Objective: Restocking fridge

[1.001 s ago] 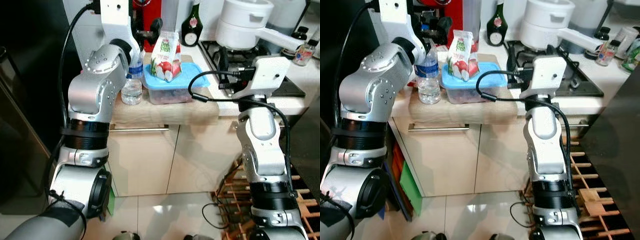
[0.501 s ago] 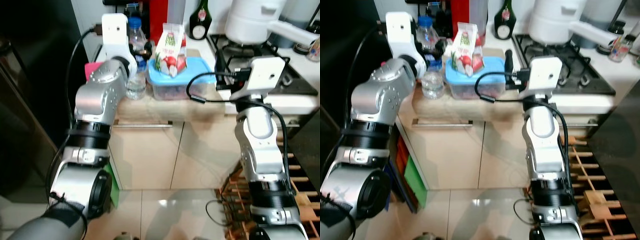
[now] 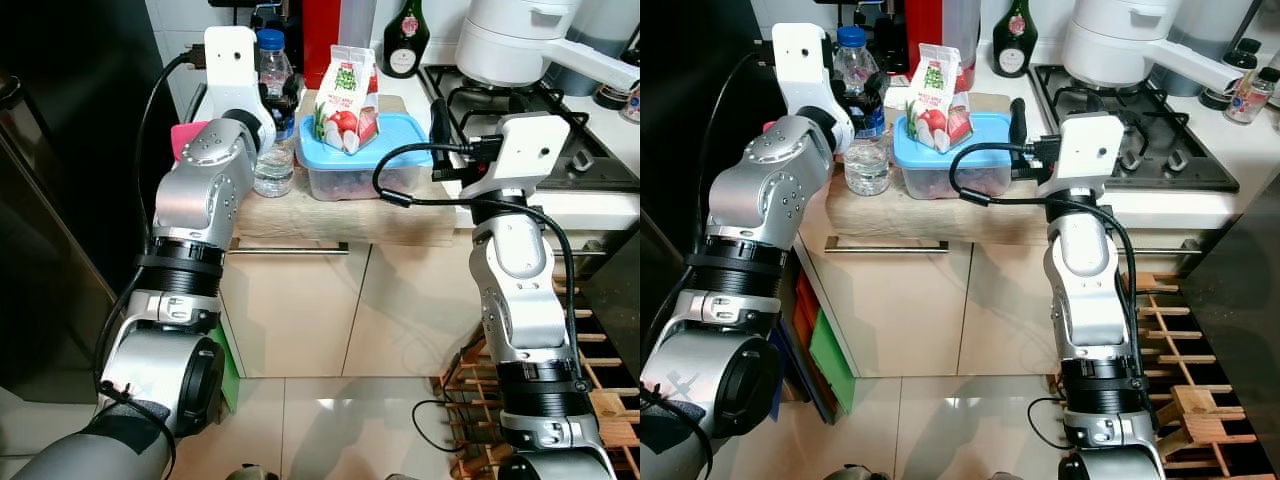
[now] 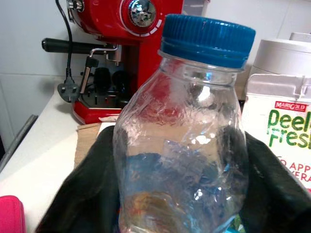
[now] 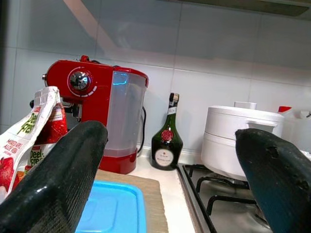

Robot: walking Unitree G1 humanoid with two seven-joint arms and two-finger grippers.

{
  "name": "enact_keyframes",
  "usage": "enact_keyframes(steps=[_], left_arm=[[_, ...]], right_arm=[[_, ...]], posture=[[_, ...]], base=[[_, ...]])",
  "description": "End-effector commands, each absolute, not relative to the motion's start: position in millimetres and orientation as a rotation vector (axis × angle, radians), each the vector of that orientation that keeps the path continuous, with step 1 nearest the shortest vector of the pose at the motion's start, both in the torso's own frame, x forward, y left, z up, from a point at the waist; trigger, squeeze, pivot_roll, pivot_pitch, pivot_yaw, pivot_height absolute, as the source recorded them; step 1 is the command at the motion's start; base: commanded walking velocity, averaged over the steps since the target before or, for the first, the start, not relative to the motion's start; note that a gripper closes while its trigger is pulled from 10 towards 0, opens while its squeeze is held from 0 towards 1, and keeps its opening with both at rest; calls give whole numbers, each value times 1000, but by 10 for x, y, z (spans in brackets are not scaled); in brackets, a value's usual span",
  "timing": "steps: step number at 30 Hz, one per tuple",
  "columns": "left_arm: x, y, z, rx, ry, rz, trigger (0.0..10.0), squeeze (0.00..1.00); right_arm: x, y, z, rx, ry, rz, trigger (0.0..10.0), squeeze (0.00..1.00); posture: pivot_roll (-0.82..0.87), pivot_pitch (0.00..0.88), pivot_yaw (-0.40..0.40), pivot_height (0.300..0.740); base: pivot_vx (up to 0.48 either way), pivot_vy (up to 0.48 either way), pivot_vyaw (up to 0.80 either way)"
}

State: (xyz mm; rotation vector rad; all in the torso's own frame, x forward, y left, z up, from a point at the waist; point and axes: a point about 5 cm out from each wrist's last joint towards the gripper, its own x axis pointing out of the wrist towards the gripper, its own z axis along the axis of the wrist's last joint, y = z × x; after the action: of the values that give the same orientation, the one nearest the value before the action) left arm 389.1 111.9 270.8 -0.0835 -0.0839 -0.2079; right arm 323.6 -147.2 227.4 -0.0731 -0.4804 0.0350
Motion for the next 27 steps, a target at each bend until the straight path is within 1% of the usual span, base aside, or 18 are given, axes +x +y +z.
enact_keyframes(steps=[1, 2, 4, 5, 6, 8, 9, 13, 19, 27], left_arm=[[3867, 1116, 2786, -79, -144, -221, 0, 0], [3867, 1116, 2786, -79, -144, -221, 0, 0], [3822, 1086, 2943, -89, -254, -253, 0, 0], [3786, 1080, 3049, -84, -326, -262, 10000, 0], [3786, 1080, 3049, -84, -326, -262, 10000, 0], [3678, 1078, 3268, -80, -478, -268, 10000, 0], [3678, 1078, 3268, -80, -478, -268, 10000, 0], [3540, 1034, 3424, -39, -595, -283, 10000, 0], [3491, 995, 3418, -15, -630, -282, 10000, 0], [3495, 1008, 3410, 17, -638, -251, 10000, 0]], right_arm=[[3245, -1491, 2268, -72, -472, 36, 10000, 180], [3245, -1491, 2268, -72, -472, 36, 10000, 180], [3249, -1498, 2273, -73, -475, 28, 10000, 180], [3252, -1506, 2277, -74, -478, 22, 10000, 180], [3252, -1506, 2277, -74, -478, 22, 10000, 180], [3254, -1527, 2276, -76, -480, 12, 10000, 180], [3254, -1527, 2276, -76, -480, 12, 10000, 180], [3248, -1537, 2265, -78, -479, 10, 10000, 180], [3252, -1542, 2248, -79, -475, 8, 10000, 180], [3257, -1530, 2243, -80, -475, 13, 10000, 184]], posture=[[-109, 0, 9, 740], [-109, 0, 9, 740], [-110, 0, 9, 740], [-111, 0, 9, 740], [-111, 0, 9, 740], [-112, 0, 8, 740], [-112, 0, 8, 740], [-112, 0, 8, 740], [-110, 0, 7, 740], [-111, 0, 6, 740]], base=[[0, 0, 0], [0, 0, 0], [0, 0, 0], [0, 0, 0], [0, 0, 0], [0, 0, 0], [0, 0, 0], [0, 0, 0], [0, 0, 0], [-289, 0, 0]])
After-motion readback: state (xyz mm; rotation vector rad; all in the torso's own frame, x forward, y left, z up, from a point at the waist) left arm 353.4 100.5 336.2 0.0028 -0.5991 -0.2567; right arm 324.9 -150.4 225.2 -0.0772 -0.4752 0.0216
